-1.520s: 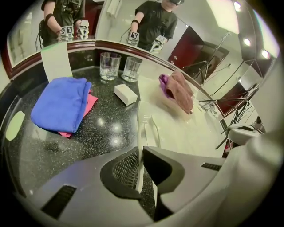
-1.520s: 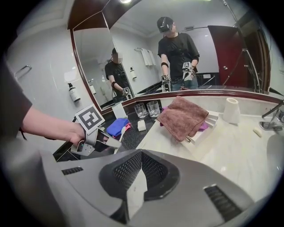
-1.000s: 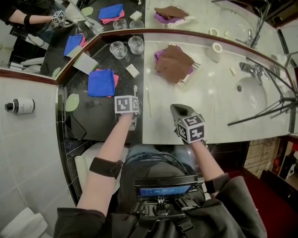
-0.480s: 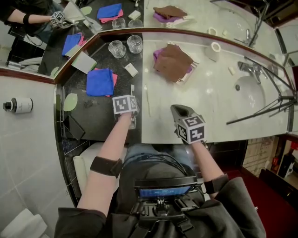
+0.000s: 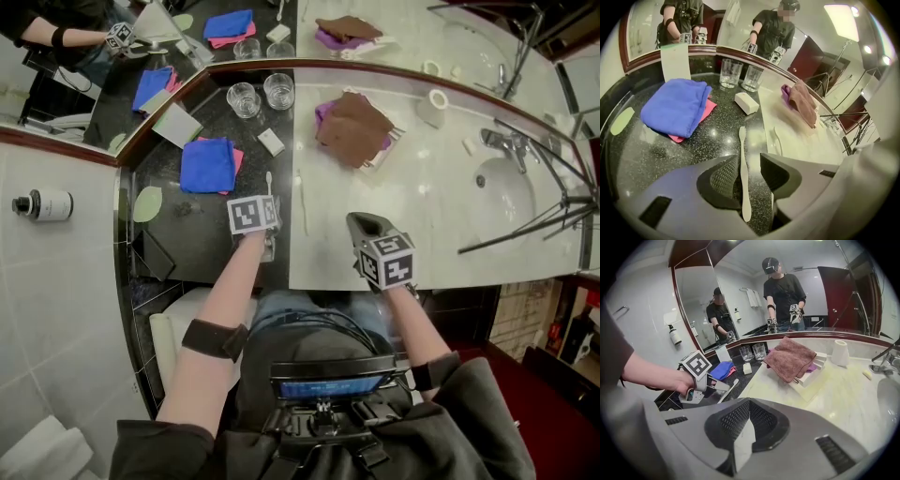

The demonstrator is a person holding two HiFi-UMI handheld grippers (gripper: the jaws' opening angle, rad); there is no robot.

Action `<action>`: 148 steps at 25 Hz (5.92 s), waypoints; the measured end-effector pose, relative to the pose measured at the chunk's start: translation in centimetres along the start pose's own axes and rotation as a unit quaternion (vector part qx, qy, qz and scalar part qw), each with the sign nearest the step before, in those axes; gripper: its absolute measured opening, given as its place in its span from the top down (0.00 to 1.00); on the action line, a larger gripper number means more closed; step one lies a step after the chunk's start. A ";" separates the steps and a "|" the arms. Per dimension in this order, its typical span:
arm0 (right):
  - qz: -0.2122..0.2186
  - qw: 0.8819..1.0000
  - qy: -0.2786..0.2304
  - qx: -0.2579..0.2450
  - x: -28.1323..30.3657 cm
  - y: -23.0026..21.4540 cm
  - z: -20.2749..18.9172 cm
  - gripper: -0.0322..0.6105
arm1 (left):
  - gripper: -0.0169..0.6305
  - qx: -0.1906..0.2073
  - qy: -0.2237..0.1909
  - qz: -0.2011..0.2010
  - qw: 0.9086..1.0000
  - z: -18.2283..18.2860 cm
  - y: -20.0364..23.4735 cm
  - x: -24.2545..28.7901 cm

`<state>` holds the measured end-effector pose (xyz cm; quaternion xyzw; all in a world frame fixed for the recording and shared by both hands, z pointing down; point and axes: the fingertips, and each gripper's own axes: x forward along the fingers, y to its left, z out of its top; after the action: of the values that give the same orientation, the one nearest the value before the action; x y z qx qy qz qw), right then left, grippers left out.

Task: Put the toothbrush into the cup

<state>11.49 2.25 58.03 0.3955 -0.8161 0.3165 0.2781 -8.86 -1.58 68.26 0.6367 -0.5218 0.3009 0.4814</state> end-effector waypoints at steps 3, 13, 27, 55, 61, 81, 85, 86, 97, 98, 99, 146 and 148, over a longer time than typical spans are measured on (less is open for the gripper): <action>-0.001 1.000 -0.004 0.000 0.0 -0.1 0.3 0.92 | 0.75 0.017 -0.011 0.005 1.000 0.7 0.0 -1.0; 0.001 1.000 -0.021 -0.004 -0.2 0.0 2.2 0.92 | 0.88 0.106 -0.130 -0.022 0.986 4.0 -2.1 -7.7; 0.009 0.999 -0.033 -0.011 -0.6 -0.3 4.0 0.92 | 0.97 0.154 -0.269 -0.027 0.950 6.5 -4.1 -16.6; 0.023 0.998 0.031 0.039 4.1 2.5 1.4 0.82 | 0.97 0.116 -0.263 -0.037 0.957 5.4 -0.9 -16.9; 0.000 0.995 0.067 0.068 8.3 3.5 0.0 0.73 | 0.97 0.133 -0.236 -0.050 0.961 5.1 1.2 -15.7; -0.091 0.978 0.150 0.113 16.1 2.0 -1.8 0.69 | 0.97 0.136 -0.206 -0.078 0.966 5.2 6.9 -13.1; -0.093 0.977 0.158 0.107 16.9 1.9 -2.1 0.76 | 0.97 0.127 -0.204 -0.070 0.968 4.6 7.9 -13.3; -0.094 0.977 0.157 0.106 17.0 1.9 -2.0 0.78 | 0.97 0.124 -0.204 -0.069 0.969 4.4 8.1 -13.3; -0.099 0.975 0.169 0.104 17.0 1.1 -3.7 0.86 | 0.97 0.116 -0.200 -0.070 0.970 3.9 8.1 -13.1; -0.099 0.976 0.167 0.104 17.0 1.1 -3.6 0.86 | 0.97 0.117 -0.200 -0.071 0.970 4.0 8.0 -13.1; -0.098 0.976 0.164 0.103 16.9 1.1 -3.6 0.86 | 0.97 0.117 -0.200 -0.071 0.970 4.0 8.0 -13.1; -0.044 0.947 -0.311 -0.069 9.1 2.8 24.3 0.86 | 0.97 0.128 -0.241 -0.100 0.957 12.8 3.1 -10.1; -0.043 0.942 -0.325 -0.075 9.4 2.7 25.4 0.86 | 0.97 0.128 -0.245 -0.104 0.956 13.5 2.8 -9.6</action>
<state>-0.85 -19.57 47.46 0.4890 -0.8660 0.0963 0.0403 -15.75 -10.47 55.84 0.7976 -0.5120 0.1487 0.2821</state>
